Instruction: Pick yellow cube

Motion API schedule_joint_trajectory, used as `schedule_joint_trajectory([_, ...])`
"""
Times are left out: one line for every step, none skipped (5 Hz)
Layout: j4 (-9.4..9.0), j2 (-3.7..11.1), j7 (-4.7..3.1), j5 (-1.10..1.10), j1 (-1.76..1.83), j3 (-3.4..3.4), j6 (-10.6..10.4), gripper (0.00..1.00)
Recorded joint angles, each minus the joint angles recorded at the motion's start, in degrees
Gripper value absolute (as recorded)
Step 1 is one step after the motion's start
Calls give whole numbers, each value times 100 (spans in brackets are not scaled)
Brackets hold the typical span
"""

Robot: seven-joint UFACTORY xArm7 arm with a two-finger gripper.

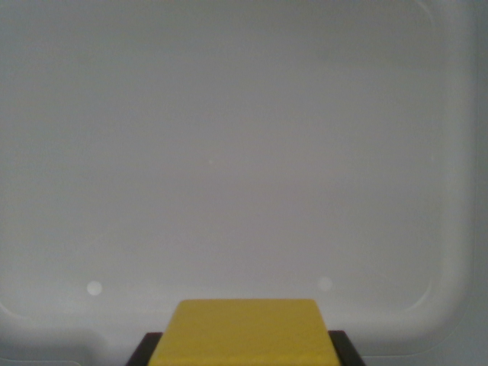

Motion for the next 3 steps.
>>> schedule_joint_trajectory([0,0,0,0,0,0,0,100])
schedule_joint_trajectory([23,-12,2,-2,0,0,35,100])
schedule_joint_trajectory([23,-12,2,-2,0,0,35,100])
